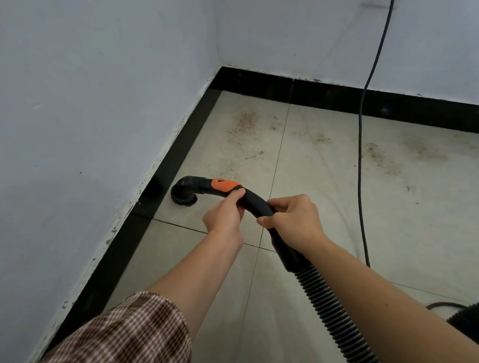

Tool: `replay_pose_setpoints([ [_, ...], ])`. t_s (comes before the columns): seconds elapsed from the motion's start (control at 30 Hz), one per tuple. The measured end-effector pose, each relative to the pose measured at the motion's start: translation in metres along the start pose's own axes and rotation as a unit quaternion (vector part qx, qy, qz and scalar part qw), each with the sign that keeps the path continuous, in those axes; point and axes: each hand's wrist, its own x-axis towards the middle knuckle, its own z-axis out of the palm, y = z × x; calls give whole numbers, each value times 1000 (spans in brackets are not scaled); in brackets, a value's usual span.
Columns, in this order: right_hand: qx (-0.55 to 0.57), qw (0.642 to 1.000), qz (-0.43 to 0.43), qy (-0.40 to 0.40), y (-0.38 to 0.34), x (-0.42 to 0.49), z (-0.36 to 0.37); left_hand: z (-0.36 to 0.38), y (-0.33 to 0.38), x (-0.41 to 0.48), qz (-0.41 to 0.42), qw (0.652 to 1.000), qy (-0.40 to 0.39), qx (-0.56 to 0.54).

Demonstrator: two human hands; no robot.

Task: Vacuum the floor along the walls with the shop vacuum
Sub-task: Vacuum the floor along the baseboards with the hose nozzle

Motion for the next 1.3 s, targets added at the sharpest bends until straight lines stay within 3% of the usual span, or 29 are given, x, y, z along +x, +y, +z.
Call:
replay_pose_setpoints([
  [0.43,-22,999,-40,26,-6,7,17,4,11,15,17,1000,-11,-1],
  [1.3,-50,995,-19,78,21,-18,-47,38,-35,-21,-30,996,-89,6],
])
